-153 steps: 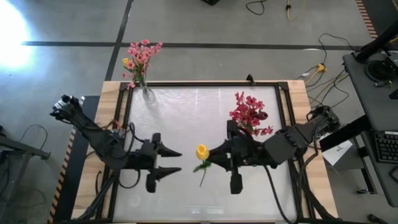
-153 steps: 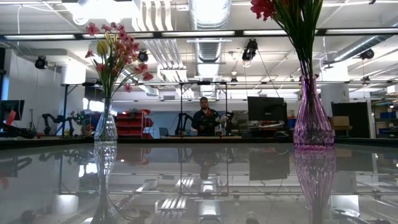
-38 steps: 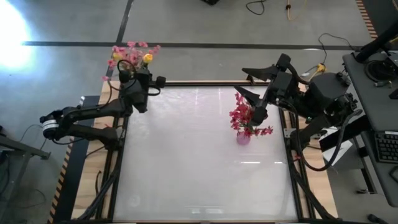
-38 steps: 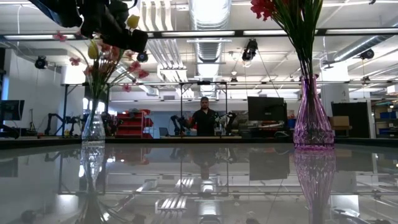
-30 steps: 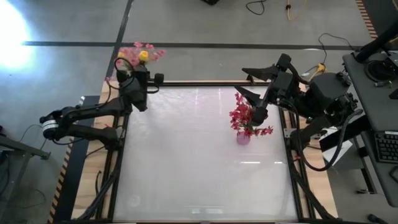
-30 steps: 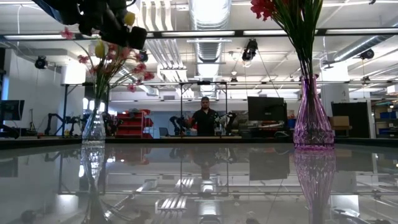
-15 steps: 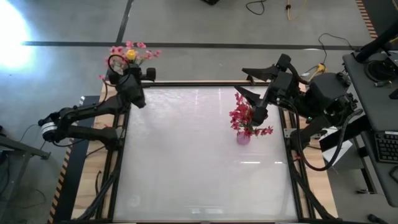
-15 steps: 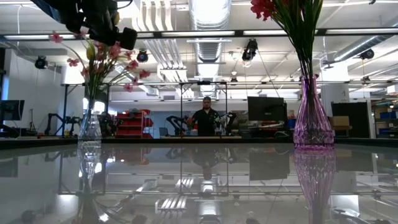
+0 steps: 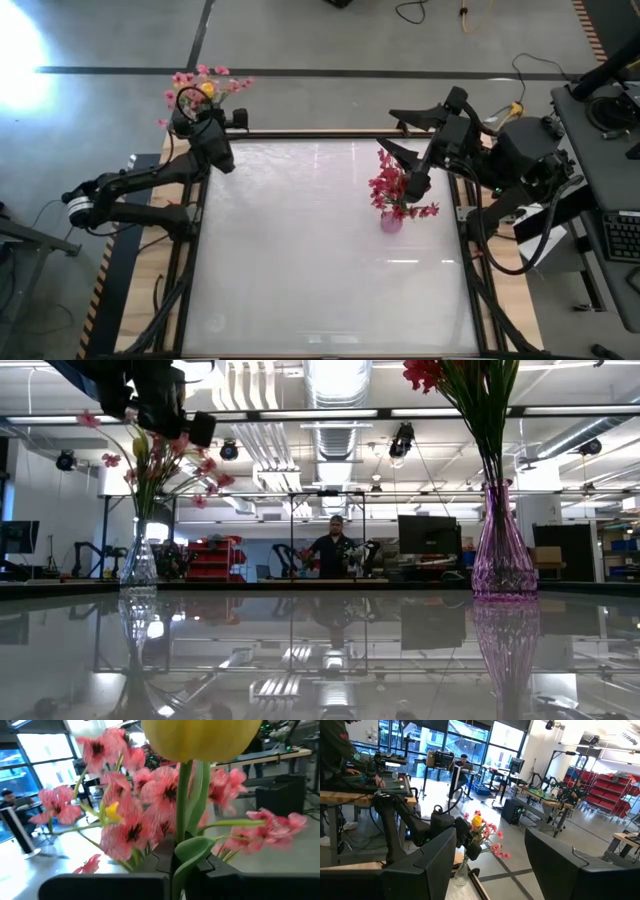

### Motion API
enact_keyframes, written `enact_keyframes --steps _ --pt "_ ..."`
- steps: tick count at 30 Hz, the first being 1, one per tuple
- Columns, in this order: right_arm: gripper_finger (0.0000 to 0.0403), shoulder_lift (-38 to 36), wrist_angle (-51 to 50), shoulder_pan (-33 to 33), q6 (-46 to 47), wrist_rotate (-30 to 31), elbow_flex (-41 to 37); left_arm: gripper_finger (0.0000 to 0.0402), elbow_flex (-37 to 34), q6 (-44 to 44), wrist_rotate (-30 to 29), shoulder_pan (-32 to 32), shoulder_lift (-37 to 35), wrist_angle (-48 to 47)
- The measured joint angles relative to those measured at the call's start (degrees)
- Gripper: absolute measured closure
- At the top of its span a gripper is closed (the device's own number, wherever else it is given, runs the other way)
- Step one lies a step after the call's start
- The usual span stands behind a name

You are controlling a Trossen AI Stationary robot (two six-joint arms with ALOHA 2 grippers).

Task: Sort flowers into vase by color
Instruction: Put the yellow tulip into the transparent vase

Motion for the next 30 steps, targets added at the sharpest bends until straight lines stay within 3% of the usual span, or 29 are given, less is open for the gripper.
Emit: enact_keyframes --steps 21,30 --pt "0.0174 0.00 -0.42 0.00 0.86 -0.04 0.00 0.0401 -9.79 -13.21 -1.49 0.42 -0.02 -1.56" --pt "0.0174 0.00 -0.42 0.00 2.09 -0.04 -0.04 0.0401 -13.71 -18.45 0.73 0.72 1.12 -1.70"
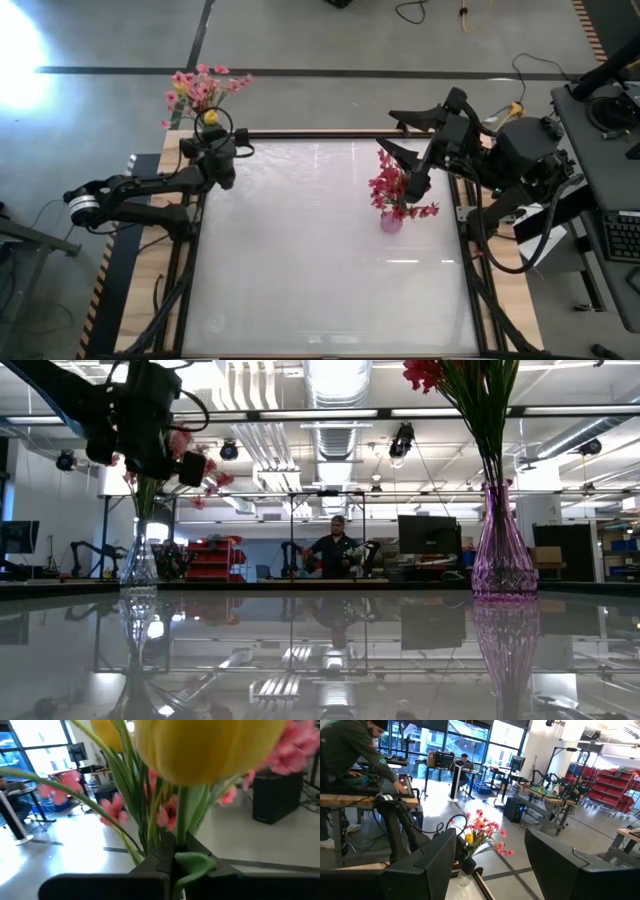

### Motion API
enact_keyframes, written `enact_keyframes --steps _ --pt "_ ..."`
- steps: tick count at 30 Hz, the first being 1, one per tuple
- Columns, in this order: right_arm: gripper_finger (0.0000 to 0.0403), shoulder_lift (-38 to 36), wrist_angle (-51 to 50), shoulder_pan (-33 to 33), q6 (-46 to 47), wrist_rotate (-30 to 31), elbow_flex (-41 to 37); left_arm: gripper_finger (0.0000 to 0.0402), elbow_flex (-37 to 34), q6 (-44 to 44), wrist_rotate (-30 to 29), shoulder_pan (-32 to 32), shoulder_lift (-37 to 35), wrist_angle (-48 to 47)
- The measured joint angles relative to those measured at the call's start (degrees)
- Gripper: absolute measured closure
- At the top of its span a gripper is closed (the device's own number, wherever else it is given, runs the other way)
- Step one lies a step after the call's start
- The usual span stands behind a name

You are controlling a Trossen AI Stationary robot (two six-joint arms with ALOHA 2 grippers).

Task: Sort flowers into vase by color
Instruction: Put the yellow tulip into the transparent vase

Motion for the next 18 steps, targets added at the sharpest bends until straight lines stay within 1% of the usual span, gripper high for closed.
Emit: enact_keyframes --steps 5,10,15,18 --pt "0.0174 0.02 0.00 0.00 0.25 0.00 -0.02 0.0402 -0.68 -3.39 3.52 0.61 0.33 -2.92" --pt "0.0174 0.04 0.00 0.00 0.34 0.00 -0.04 0.0396 1.93 -3.87 4.12 0.61 0.22 -7.76" --pt "0.0174 0.06 0.00 0.00 0.32 0.01 -0.05 0.0367 5.33 -4.51 9.19 1.15 0.00 -13.72" --pt "0.0174 0.06 -0.08 0.00 0.32 0.00 -0.07 0.0342 7.43 -8.94 11.67 2.07 -0.07 -19.88"
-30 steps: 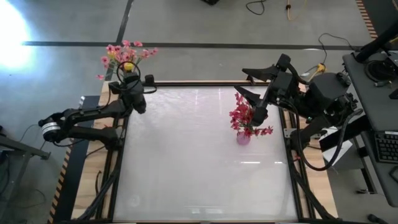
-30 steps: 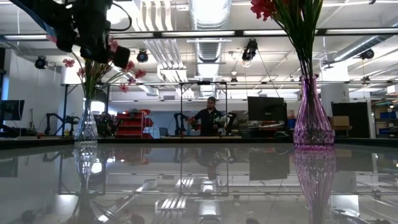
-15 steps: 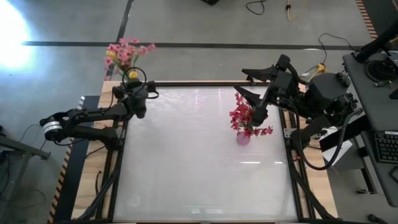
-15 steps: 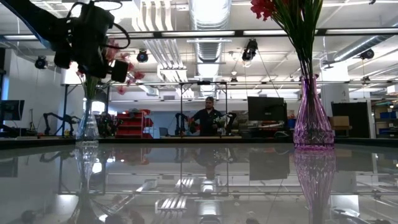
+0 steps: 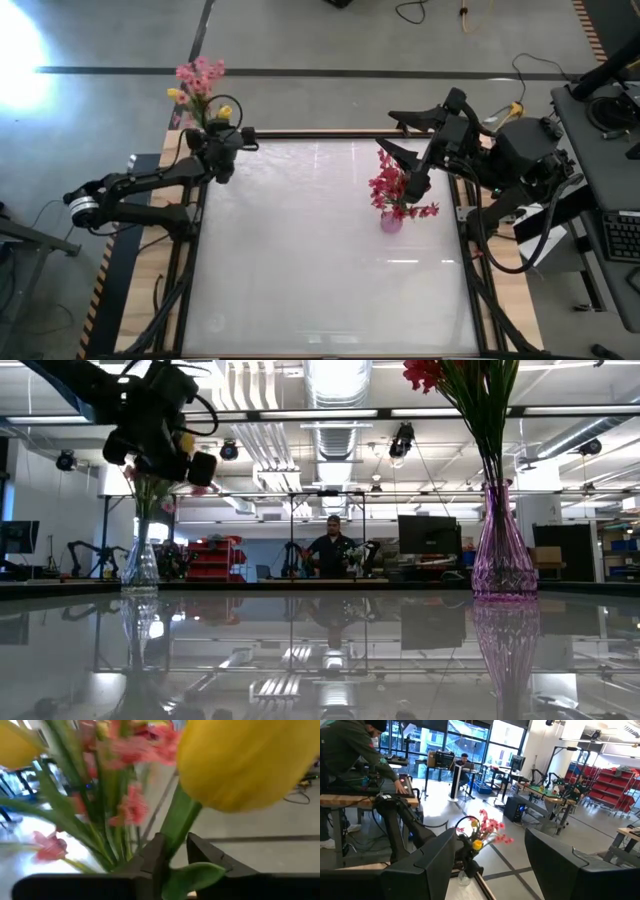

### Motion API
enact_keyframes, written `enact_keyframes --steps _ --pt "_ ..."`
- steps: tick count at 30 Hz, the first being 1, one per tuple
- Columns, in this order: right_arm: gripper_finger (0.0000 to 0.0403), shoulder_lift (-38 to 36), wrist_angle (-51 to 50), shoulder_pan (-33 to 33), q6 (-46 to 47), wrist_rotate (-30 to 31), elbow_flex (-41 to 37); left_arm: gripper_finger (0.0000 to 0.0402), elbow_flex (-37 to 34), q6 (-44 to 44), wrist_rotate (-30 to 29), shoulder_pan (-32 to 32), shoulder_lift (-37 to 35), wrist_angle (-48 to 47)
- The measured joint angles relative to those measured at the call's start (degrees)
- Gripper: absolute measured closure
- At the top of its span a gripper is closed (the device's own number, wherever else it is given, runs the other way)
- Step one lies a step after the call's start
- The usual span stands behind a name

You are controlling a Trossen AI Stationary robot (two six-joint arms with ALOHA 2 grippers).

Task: Sort flowers into vase by color
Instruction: Put the yellow tulip into the transparent vase

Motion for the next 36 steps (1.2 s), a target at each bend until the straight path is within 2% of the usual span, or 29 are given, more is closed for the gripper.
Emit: enact_keyframes --steps 7,11,14,19,23,28,36 --pt "0.0174 -0.02 -0.78 0.00 -0.57 0.02 -0.02 0.0274 7.64 -18.94 8.67 3.91 -0.40 -27.54" --pt "0.0174 -0.17 -1.29 0.00 -1.39 -0.02 -0.02 0.0237 10.38 -22.34 15.25 4.55 -0.57 -36.92" --pt "0.0174 -0.36 -1.74 -0.41 -1.57 -0.09 -0.04 0.0212 11.84 -22.39 19.58 4.13 -1.17 -39.83" --pt "0.0174 -0.39 -4.52 -1.24 -1.19 -0.55 -0.04 0.0180 13.90 -22.10 23.62 3.94 -2.72 -40.58" --pt "0.0174 -0.39 -6.62 -1.96 0.01 -0.56 -0.04 0.0163 15.17 -21.88 24.08 3.97 -3.87 -41.43" --pt "0.0174 -0.39 -6.93 -1.99 -0.04 -0.55 -0.04 0.0158 15.19 -24.23 24.09 5.68 -4.85 -42.81" --pt "0.0174 -0.42 -7.83 -1.99 -0.04 -0.54 -0.04 0.0158 15.44 -32.25 31.57 7.15 -6.57 -46.11"
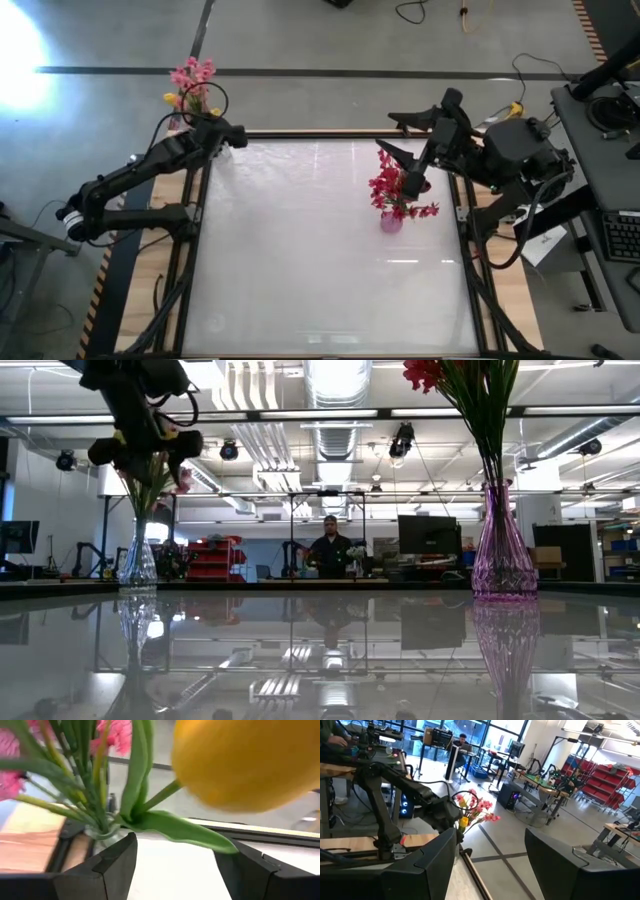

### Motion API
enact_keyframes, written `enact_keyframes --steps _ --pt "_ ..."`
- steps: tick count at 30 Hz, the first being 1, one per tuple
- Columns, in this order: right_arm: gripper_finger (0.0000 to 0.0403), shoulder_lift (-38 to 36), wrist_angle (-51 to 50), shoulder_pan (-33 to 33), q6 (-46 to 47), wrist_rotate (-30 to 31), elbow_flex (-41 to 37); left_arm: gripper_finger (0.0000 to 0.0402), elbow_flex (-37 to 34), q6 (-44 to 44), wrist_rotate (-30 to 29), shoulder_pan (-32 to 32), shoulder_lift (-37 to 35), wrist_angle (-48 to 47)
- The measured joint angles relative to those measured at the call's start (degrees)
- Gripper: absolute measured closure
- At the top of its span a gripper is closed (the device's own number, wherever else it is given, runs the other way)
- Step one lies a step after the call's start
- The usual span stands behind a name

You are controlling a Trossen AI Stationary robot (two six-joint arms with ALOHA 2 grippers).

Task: Sort flowers into vase by color
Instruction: Put the yellow tulip into the transparent vase, then return to Home Position

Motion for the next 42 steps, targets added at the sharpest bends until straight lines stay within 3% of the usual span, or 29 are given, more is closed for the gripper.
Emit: enact_keyframes --steps 5,12,18,24,28,34,37,42 --pt "0.0174 -0.10 0.02 -0.36 0.00 0.02 0.00 0.0158 4.22 -0.32 3.30 -0.05 -1.13 -1.29" --pt "0.0174 -0.44 -0.36 -0.76 1.04 0.57 0.00 0.0157 13.10 1.01 4.31 -0.04 -1.17 -12.95" --pt "0.0174 -0.69 -3.57 -1.51 3.02 0.53 0.00 0.0158 18.08 8.56 15.83 -1.57 -1.97 -16.44" --pt "0.0174 -0.72 -5.41 -1.51 1.02 0.53 0.00 0.0177 19.32 18.47 26.17 -11.49 -3.13 -16.04" --pt "0.0175 -1.63 -8.14 -1.51 1.62 -0.54 0.00 0.0194 17.91 22.71 30.99 -23.52 -4.88 -10.19" --pt "0.0188 -5.82 -11.46 -1.49 6.25 -11.24 -0.76 0.0249 11.58 24.75 34.00 -41.06 -8.18 6.31" --pt "0.0202 -8.33 -11.80 -1.44 7.55 -12.05 -3.22 0.0295 6.90 24.70 33.92 -44.66 -10.11 14.21" --pt "0.0239 -13.82 -10.81 -1.46 7.73 -12.64 -10.15 0.0378 -1.30 22.76 34.20 -45.11 -14.12 22.56"
